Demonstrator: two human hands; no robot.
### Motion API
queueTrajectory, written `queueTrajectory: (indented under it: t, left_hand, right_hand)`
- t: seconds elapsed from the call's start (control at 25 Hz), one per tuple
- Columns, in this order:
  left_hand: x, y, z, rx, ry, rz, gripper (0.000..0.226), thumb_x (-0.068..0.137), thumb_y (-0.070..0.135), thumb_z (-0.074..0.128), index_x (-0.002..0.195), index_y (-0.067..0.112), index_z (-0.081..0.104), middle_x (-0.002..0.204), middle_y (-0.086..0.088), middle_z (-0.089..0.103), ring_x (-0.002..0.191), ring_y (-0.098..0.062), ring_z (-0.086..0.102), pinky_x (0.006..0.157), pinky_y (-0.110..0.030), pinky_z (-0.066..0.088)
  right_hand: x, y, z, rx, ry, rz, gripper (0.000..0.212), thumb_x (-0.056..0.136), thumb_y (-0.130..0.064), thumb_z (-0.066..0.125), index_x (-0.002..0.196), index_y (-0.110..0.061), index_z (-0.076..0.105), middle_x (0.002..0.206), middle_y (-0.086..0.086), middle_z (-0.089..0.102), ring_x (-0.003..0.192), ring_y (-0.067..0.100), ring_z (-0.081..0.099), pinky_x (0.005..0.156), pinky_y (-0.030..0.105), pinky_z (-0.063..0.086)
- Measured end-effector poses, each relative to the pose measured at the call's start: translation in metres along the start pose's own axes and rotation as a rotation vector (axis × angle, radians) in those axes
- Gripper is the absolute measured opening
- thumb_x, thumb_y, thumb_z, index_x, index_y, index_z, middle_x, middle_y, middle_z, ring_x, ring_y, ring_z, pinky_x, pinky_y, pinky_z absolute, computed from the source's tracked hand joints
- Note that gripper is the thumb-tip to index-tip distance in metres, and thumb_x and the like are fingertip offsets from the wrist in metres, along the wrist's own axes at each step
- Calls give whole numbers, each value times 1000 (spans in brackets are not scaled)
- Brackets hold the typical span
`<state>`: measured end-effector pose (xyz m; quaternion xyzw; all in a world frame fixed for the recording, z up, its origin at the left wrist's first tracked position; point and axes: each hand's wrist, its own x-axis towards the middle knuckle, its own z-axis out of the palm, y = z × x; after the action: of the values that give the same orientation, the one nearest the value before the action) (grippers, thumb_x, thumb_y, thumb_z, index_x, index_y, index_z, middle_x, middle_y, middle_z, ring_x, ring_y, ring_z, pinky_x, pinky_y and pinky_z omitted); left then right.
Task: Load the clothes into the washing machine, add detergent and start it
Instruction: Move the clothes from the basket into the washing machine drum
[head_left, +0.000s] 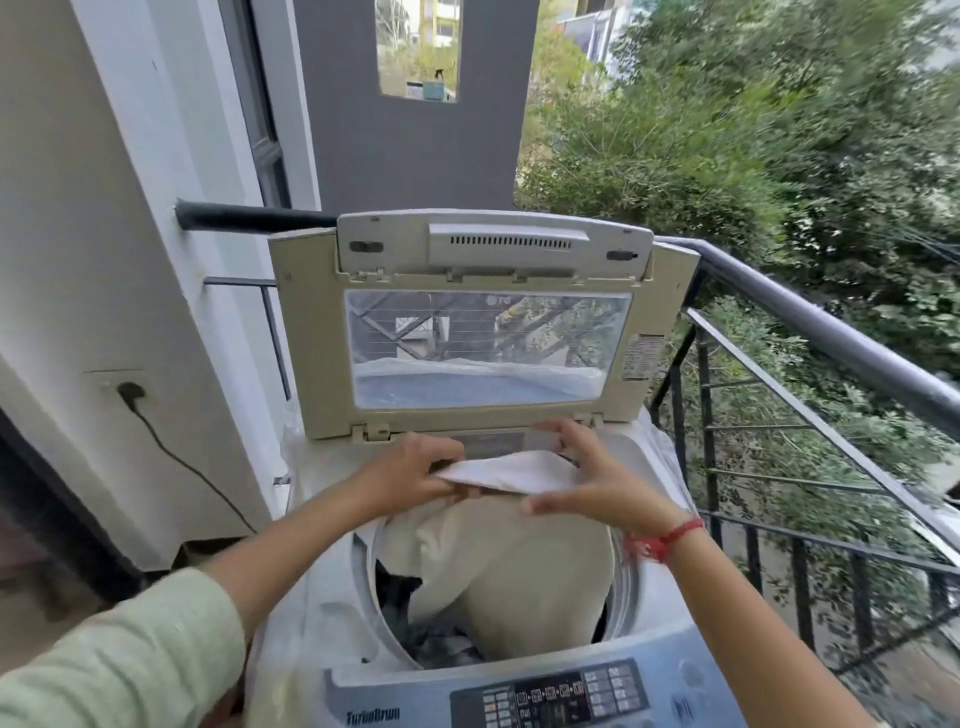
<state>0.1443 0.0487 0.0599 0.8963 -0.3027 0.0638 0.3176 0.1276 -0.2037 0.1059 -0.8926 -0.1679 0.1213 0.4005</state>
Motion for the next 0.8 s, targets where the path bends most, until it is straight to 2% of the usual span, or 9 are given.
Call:
queueTrajectory:
  t: [0.08,0.16,0.32,0.48,0.52,0.6,0.68,0.72,0.8]
  left_hand:
    - [9,0,-33,123,-28,86,48,82,59,39,75,15,57,65,5,55,59,-1,48,54,-23,30]
    - [18,8,-62,317,-40,178,44,83,48,32,81,14,59,70,-5,62,66,-19,57,56,-26,33]
    - [30,29,-119,633,11,357,34,90,42,41,73,17,54,62,1,58,57,-20,52,48,-26,33]
    - [30,20,-129,811,-276,49,43,89,57,46,73,18,56,61,5,45,64,-18,44,53,-29,28]
    - [25,10,-124,779,-358,-19,45,89,58,45,73,17,56,59,7,43,63,-19,43,52,-29,27]
    - [17,-10,-112,637,-374,-133,42,92,55,42,77,19,57,60,8,45,64,-19,46,51,-31,29]
    - [17,-30,-97,593,-335,-149,38,96,48,36,87,18,58,73,4,55,72,-21,52,52,-28,31]
    - [18,-39,-86,631,-374,-124,36,98,45,35,95,18,59,85,1,60,81,-22,56,57,-29,35]
    - [19,-57,-59,644,-531,-145,33,99,38,37,104,15,60,106,-3,61,96,-24,58,70,-31,42]
  right_hand:
    - [2,11,14,-337,-7,-159,62,71,-24,76,123,-24,44,117,-2,38,104,14,50,84,21,42]
    - [10,20,28,-514,121,-241,40,76,-10,61,113,-17,46,112,2,41,88,27,54,69,32,41]
    - [21,53,47,-382,378,-150,9,86,-10,54,94,-12,56,87,2,60,73,24,55,58,32,38]
    - [28,78,39,-386,-248,11,23,96,-13,42,91,-27,59,97,0,64,93,18,57,74,26,39]
    - [33,79,26,-409,-247,15,25,96,-10,42,100,-27,60,104,0,63,100,18,56,79,25,39]
    - [40,75,-6,-307,164,-5,39,92,0,42,123,-18,58,114,-1,61,108,15,54,84,21,37]
    - [41,76,-15,-265,559,-60,42,89,4,43,125,-13,58,109,-4,60,102,13,55,80,20,37]
    - [43,76,-13,-299,508,-105,38,88,3,45,120,-12,61,106,-4,61,100,14,58,79,20,37]
    - [53,94,1,-491,27,-30,31,89,-2,46,112,-10,65,109,-1,63,106,21,59,80,20,38]
